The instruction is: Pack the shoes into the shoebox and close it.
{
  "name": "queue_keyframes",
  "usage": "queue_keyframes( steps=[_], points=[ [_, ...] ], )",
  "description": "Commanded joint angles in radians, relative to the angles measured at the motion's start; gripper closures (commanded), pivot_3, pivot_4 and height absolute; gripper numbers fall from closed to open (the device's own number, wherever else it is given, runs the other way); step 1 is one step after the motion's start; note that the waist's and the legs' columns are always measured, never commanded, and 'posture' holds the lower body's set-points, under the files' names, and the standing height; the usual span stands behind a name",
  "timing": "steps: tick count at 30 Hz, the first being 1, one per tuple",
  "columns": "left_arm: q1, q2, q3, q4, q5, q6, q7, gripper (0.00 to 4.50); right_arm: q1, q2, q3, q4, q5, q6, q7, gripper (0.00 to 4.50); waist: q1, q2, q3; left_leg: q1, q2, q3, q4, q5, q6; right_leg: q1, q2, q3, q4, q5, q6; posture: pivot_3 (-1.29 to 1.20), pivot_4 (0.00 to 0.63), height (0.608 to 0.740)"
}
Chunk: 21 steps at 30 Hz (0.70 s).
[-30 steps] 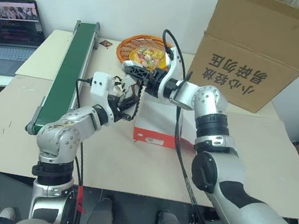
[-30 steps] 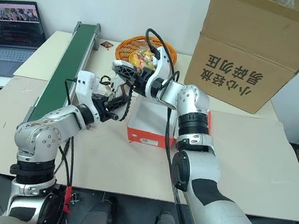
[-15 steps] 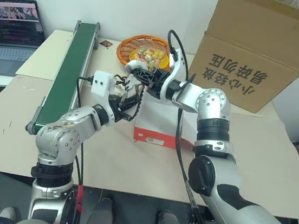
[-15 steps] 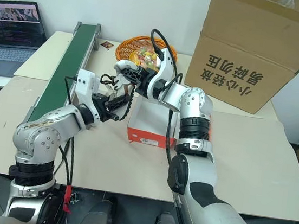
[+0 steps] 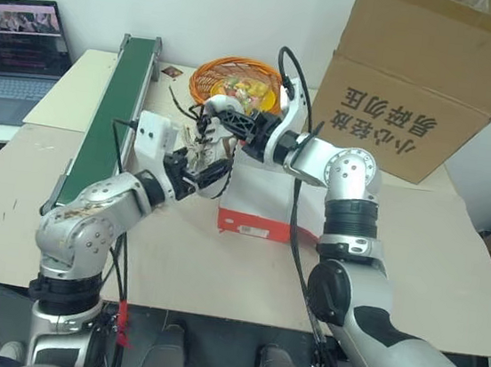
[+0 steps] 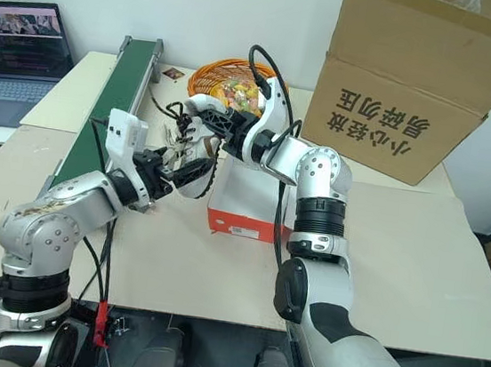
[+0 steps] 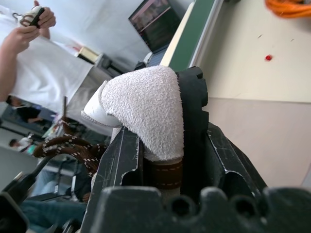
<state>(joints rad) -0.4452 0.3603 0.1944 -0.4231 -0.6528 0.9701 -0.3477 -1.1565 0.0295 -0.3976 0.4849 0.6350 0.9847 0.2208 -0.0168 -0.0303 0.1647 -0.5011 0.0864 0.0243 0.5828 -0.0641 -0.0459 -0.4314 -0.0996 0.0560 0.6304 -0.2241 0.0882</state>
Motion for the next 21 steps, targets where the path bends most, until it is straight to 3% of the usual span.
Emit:
queue_keyframes(
  steps=[1,3,7,11,15,21],
  points=[
    [0.009,-0.012,0.019,-0.054,-0.042,0.014,0.024,0.49,-0.048,-0.08,0.004,0.056,-0.07,-0.171,-0.018,3.19,0.006,0.0,0.0,0.0,0.0,0.0,0.0,0.0,0.0,0.0,0.0,0.0,0.0,0.0,0.0,0.0,0.15,0.721],
    [0.014,-0.013,0.015,-0.06,-0.046,0.013,0.034,0.49,-0.063,-0.109,-0.042,0.128,-0.062,-0.232,-0.048,3.19,0.007,0.0,0.0,0.0,0.0,0.0,0.002,0.0,0.0,0.002,0.0,-0.001,-0.001,0.0,0.0,0.0,0.15,0.721],
    [0.02,-0.012,0.012,-0.069,-0.046,0.016,0.054,0.49,-0.067,-0.189,0.006,0.211,-0.147,-0.333,-0.055,3.19,0.003,0.0,0.0,0.0,0.0,0.0,0.002,0.0,0.0,0.003,0.0,-0.001,-0.002,0.0,0.0,0.0,0.15,0.721],
    [0.043,0.054,0.017,-0.078,-0.027,-0.001,0.021,0.49,-0.08,-0.265,0.08,0.258,-0.204,-0.223,-0.024,3.19,-0.005,0.001,0.001,0.0,0.0,0.0,0.002,0.0,0.0,0.003,0.0,-0.001,-0.002,0.0,0.0,0.0,0.15,0.721],
    [0.1,0.221,-0.03,-0.113,0.03,-0.088,-0.129,0.49,-0.099,-0.349,0.191,0.228,-0.22,-0.032,0.11,3.19,-0.019,0.002,0.001,0.001,0.0,0.0,0.0,0.0,0.0,0.002,0.0,-0.001,0.0,0.0,0.0,0.0,0.15,0.721],
    [0.183,0.384,-0.015,-0.105,0.064,-0.223,-0.315,0.49,-0.147,-0.369,0.187,0.247,-0.197,0.186,0.12,3.19,-0.023,0.002,0.001,0.001,0.0,0.0,-0.002,0.0,0.0,0.0,-0.001,-0.001,0.0,-0.005,-0.009,0.0,0.15,0.721]
  ],
)
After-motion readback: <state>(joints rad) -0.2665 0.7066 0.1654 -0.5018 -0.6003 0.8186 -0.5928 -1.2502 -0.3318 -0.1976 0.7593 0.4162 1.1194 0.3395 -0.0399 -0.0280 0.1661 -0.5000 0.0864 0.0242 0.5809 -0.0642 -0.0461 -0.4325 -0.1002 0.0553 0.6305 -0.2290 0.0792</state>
